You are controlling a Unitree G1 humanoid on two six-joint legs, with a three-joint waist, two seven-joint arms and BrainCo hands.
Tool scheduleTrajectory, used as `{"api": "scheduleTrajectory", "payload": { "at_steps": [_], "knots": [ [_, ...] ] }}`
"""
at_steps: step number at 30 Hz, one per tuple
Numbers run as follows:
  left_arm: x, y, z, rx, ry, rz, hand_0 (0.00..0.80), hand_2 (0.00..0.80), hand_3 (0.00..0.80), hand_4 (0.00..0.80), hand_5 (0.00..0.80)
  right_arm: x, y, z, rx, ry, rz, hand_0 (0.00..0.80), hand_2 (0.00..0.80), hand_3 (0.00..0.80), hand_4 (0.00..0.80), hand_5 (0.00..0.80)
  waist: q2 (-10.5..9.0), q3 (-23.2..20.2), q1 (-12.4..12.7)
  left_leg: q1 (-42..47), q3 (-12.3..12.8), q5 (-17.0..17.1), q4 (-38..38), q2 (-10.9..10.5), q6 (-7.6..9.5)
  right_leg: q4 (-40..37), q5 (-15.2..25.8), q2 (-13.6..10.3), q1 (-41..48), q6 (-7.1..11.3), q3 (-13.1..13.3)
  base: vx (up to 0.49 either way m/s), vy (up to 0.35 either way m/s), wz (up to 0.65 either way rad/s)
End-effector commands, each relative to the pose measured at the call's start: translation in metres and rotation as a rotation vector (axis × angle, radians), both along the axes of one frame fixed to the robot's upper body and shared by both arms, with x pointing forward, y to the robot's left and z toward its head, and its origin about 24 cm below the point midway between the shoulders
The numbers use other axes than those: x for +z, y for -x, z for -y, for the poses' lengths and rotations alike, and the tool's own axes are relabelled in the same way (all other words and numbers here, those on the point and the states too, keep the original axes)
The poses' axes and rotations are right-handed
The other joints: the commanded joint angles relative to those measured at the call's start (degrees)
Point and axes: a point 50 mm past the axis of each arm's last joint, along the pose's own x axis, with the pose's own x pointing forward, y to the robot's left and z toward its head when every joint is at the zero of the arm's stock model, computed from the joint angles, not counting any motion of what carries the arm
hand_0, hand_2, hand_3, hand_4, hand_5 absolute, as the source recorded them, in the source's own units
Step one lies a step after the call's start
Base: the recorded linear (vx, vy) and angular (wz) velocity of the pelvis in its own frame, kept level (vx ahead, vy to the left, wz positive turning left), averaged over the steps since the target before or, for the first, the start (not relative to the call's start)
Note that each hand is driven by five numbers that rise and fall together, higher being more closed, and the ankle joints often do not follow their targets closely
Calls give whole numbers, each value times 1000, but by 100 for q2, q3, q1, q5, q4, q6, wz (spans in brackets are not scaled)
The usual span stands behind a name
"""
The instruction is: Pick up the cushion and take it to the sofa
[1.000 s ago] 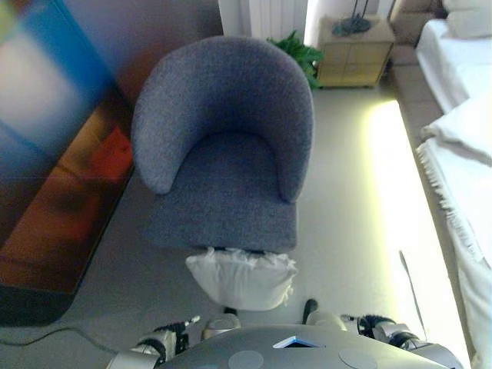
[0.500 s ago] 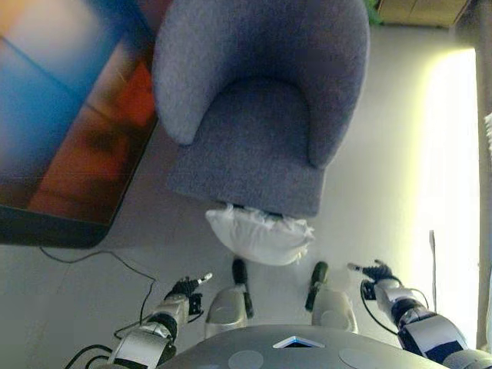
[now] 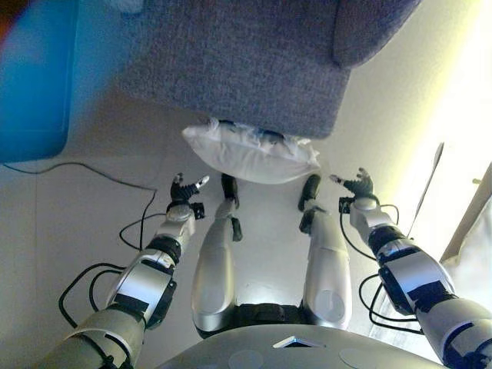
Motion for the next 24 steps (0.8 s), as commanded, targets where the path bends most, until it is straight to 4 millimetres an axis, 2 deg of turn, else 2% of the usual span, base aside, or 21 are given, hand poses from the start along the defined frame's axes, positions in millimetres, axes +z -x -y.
{"api": "scheduleTrajectory", "payload": {
  "at_steps": [1, 13, 22, 23, 24],
  "knots": [
    [24, -13, -12, 61, -38, 95, 0, 0, 0, 0, 0, 23, -12, 10, -23, 35, 86, 0, 0, 0, 0, 0, -96, 40, -74, -801, -215, -476, 822, 20, 57, -869, 627, -170, -168, 446, 338, -57, 48, 7],
    [68, -38, -19, 108, -120, 237, 0, 0, 0, 0, 0, 72, -36, 21, -20, 121, 198, 0, 0, 0, 0, 0, -9, 40, -112, -2142, -336, -558, 1537, 67, 69, -208, 574, -205, -1555, 385, 618, -5, 43, 6],
    [119, -57, -23, 98, -137, 421, 0, 0, 0, 0, 0, 122, -57, 25, 26, 236, 279, 0, 0, 0, 0, 0, 142, 40, -152, -3144, -272, -708, 2090, 181, 67, 424, 472, -225, -2647, 360, 854, 8, 59, 4],
    [123, -59, -25, 62, -118, 445, 0, 0, 0, 0, 0, 124, -57, 27, 38, 252, 278, 0, 0, 0, 0, 0, 161, 40, -144, -3113, -296, -895, 2184, 206, 15, 590, 282, -209, -2639, 408, 886, 5, 78, -2],
    [135, -63, -37, 58, -107, 455, 0, 0, 0, 0, 0, 136, -61, 29, 52, 276, 292, 0, 0, 0, 0, 0, 176, 40, -182, -3334, -234, -729, 2195, 210, 54, 647, 419, -233, -2869, 362, 888, 93, 79, -2]
  ]
}}
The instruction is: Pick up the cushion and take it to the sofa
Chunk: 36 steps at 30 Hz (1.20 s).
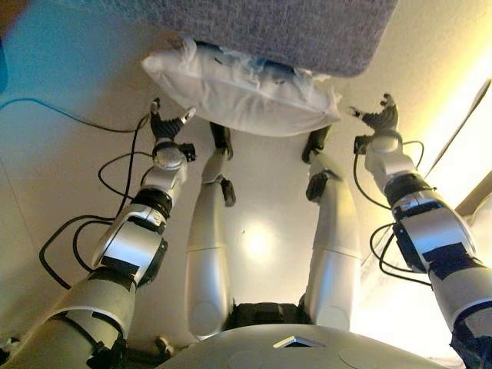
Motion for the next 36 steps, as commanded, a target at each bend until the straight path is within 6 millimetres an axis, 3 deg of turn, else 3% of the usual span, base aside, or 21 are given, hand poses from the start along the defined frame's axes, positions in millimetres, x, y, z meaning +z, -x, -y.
{"api": "scheduleTrajectory", "payload": {
  "at_steps": [1, 3, 14, 15, 16, 17, 20, 24, 28, 30, 33, 36],
  "knots": [
    [20, -2, -33, 39, 14, 55, 0, 0, 0, 0, 0, 16, 3, 29, -2, 155, -13, 0, 0, 0, 0, 0, 252, 9, -45, -354, -87, -813, 978, 231, -110, -151, 179, -113, -78, 533, 607, 15, 100, 1],
    [33, -6, -37, 31, 11, 84, 0, 0, 0, 0, 0, 29, 0, 30, 14, 182, 9, 0, 0, 0, 0, 0, 290, 9, -85, -675, -42, -690, 1099, 240, -75, -21, 311, -133, -424, 493, 670, -19, 88, 1],
    [83, -16, -21, -93, -42, 234, 0, 0, 0, 0, 0, 96, -12, 13, 135, 268, 220, 0, 0, 0, 0, 0, 425, 9, -63, -1816, -66, -864, 1832, 352, -75, 901, 141, -157, -1575, 511, 910, 0, 39, 2],
    [85, -16, -19, -105, -55, 241, 0, 0, 0, 0, 0, 95, -14, 12, 157, 108, 221, 0, 0, 0, 0, 0, 430, 9, -58, -1893, -72, -883, 1893, 363, -78, 965, 123, -164, -1642, 508, 925, 0, 0, 0],
    [86, -18, -13, -127, -68, 248, 0, 0, 0, 0, 0, 98, -16, 2, 187, 166, 270, 0, 0, 0, 0, 0, 456, 9, -44, -2027, -82, -920, 2021, 372, -95, 1095, 84, -144, -1755, 501, 966, -7, 31, 2],
    [88, -19, -10, -137, -74, 254, 0, 0, 0, 0, 0, 95, -15, 6, 143, 202, 230, 0, 0, 0, 0, 0, 460, 9, -47, -2112, -90, -956, 2124, 372, -94, 1189, 67, -144, -1840, 507, 984, -9, 31, 2],
    [109, -18, -19, -141, -121, 275, 0, 0, 0, 0, 0, 103, -7, 19, 224, 203, 263, 0, 0, 0, 0, 0, 318, 9, -105, -2501, -172, -1055, 2465, 464, -71, 1427, -1, -192, -2105, 511, 962, 4, -5, 1],
    [123, -17, -27, -133, -145, 288, 0, 0, 0, 0, 0, 109, 0, 25, 289, 204, 272, 0, 0, 0, 0, 0, 202, 9, -138, -2594, -209, -1146, 2533, 542, -51, 1427, -83, -239, -2110, 476, 881, 41, -13, 1],
    [123, -16, -28, -138, -142, 279, 0, 0, 0, 0, 0, 105, 2, 27, 330, 203, 242, 0, 0, 0, 0, 0, 148, 9, -143, -2595, -221, -1201, 2570, 530, -56, 1483, -147, -288, -2110, 468, 883, 65, -18, -6],
    [119, -15, -29, -144, -140, 268, 0, 0, 0, 0, 0, 99, 4, 29, 320, 248, 210, 0, 0, 0, 0, 0, 137, 9, -134, -2592, -279, -1390, 2758, 547, -121, 1686, -337, -297, -2109, 522, 933, 97, -20, -6],
    [114, -13, -33, -146, -152, 243, 0, 0, 0, 0, 0, 99, 11, 51, 114, 516, 175, 0, 0, 0, 0, 0, 108, 9, -137, -2595, -297, -1391, 2780, 594, -112, 1702, -329, -332, -2110, 524, 922, 33, -25, -4],
    [109, -9, -43, -130, -171, 229, 0, 0, 0, 0, 0, 111, 25, 76, -52, 546, 231, 0, 0, 0, 0, 0, -6, 9, -147, -2594, -329, -1388, 2742, 596, -102, 1709, -313, -357, -2107, 566, 872, 23, -67, -3]
  ]
}}
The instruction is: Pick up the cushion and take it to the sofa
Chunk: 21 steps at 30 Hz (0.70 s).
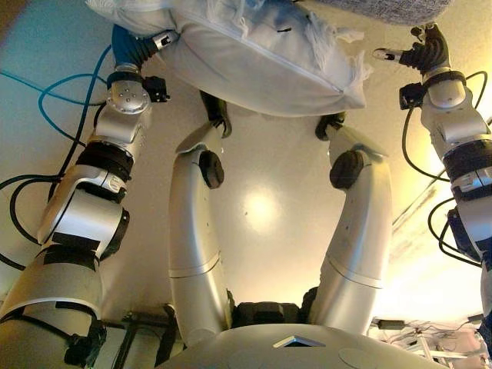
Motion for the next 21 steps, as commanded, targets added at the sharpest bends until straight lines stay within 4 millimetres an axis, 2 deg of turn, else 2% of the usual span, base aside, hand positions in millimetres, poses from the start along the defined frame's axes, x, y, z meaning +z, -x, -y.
{"api": "scheduleTrajectory", "payload": {
  "at_steps": [1, 3, 5, 8, 10, 12, 15, 18, 21],
  "knots": [
    [-6, 8, -26, 66, 21, -4, 0, 0, 0, 0, 0, 12, 23, 37, -210, 78, 110, 0, 0, 0, 0, 0, -92, -18, -167, -46, -353, -279, -148, 312, -370, -351, 312, -171, 152, 556, 398, 13, -68, -3],
    [-8, 12, -33, 87, 13, 0, 0, 0, 0, 0, 0, 18, 29, 46, -238, 153, 104, 0, 0, 0, 0, 0, -190, -18, -179, -42, -371, -257, -213, 320, -367, -387, 340, -168, 157, 575, 359, -3, -59, -4],
    [-4, 15, -41, 105, 7, 8, 0, 0, 0, 0, 0, 26, 33, 50, -220, 291, 15, 0, 0, 0, 0, 0, -285, -18, -188, -37, -406, -201, -281, 348, -362, -464, 403, -180, 179, 589, 288, -14, -66, -12],
    [6, 20, -55, 123, -20, 9, 0, 0, 0, 0, 0, 20, 41, 56, -114, 446, -160, 0, 0, 0, 0, 0, -396, -18, -208, -33, -469, -161, -286, 405, -362, -581, 483, -219, 268, 627, 160, 0, -94, -14],
    [11, 23, -66, 135, -44, 1, 0, 0, 0, 0, 0, 9, 47, 55, -4, 517, -292, 0, 0, 0, 0, 0, -487, -18, -224, -32, -512, -156, -224, 437, -368, -566, 516, -245, 288, 634, 116, 2, -116, -21],
    [14, 27, -74, 142, -58, -5, 0, 0, 0, 0, 0, -5, 55, 57, 64, 528, -370, 0, 0, 0, 0, 0, -565, -18, -256, -33, -536, -181, -143, 458, -378, -505, 526, -262, 261, 638, 118, 2, -98, -22],
    [16, 29, -82, 146, -74, -11, 0, 0, 0, 0, 0, -13, 61, 55, 164, 517, -422, 0, 0, 0, 0, 0, -630, -18, -295, -36, -533, -240, -74, 456, -406, -459, 496, -271, 219, 640, 155, 2, -60, -10],
    [15, 30, -83, 148, -74, -14, 0, 0, 0, 0, 0, -22, 60, 42, 289, 506, -482, 0, 0, 0, 0, 0, -631, -18, -301, -37, -513, -272, -73, 451, -433, -488, 479, -300, 191, 638, 177, -1, -11, -1],
    [14, 29, -80, 142, -74, -19, 0, 0, 0, 0, 0, -33, 59, 27, 446, 358, -608, 0, 0, 0, 0, 0, -611, -18, -290, -40, -483, -289, -78, 438, -478, -509, 458, -329, 159, 627, 222, 2, 0, -1]
  ]
}}
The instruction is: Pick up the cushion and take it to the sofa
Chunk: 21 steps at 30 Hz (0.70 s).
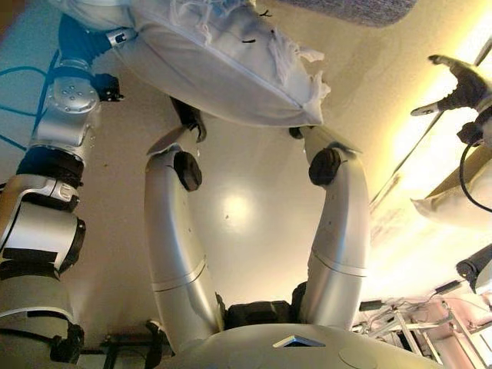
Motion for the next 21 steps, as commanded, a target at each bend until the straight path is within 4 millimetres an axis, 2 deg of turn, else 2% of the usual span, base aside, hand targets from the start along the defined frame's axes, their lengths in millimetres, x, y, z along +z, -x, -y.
{"api": "scheduleTrajectory", "payload": {
  "at_steps": [1, 3, 5, 10, 15, 21],
  "knots": [
    [-10, 5, -16, 70, 42, -19, 0, 0, 0, 0, 0, -16, 4, -16, 123, -194, -233, 0, 0, 0, 0, 0, 77, -19, 49, 90, -468, -53, -412, 248, -585, -347, 326, -356, 99, 571, 416, 7, 6, -5],
    [-14, 5, -14, 67, 56, -28, 0, 0, 0, 0, 0, -26, 4, -26, 164, -389, -291, 0, 0, 0, 0, 0, 122, -19, 39, 88, -474, -47, -376, 255, -626, -342, 329, -363, 97, 567, 433, 3, 9, -2],
    [-20, 4, -11, 60, 59, -31, 0, 0, 0, 0, 0, -34, 3, -34, 227, -489, -325, 0, 0, 0, 0, 0, 158, -19, 48, 88, -475, -58, -373, 233, -663, -348, 315, -362, 96, 572, 455, 0, 0, 0],
    [-35, 1, 4, 39, 75, -43, 0, 0, 0, 0, 0, -36, -5, -49, 310, -446, -238, 0, 0, 0, 0, 0, 260, -19, 95, 86, -466, -2, -348, 236, -713, -295, 328, -395, 94, 599, 508, 6, 31, 3],
    [-37, -3, 18, 18, 90, -45, 0, 0, 0, 0, 0, -25, -13, -75, 406, -463, -233, 0, 0, 0, 0, 0, 367, -19, 104, 84, -451, -1, -330, 246, -763, -244, 307, -425, 90, 633, 553, 7, 58, 4],
    [-50, -2, 27, 4, 139, -57, 0, 0, 0, 0, 0, -17, -19, -93, 449, -554, -167, 0, 0, 0, 0, 0, 585, -19, 132, 84, -392, 2, -351, 264, -798, -245, 308, -492, 88, 670, 584, 9, 73, 5]
  ]
}}
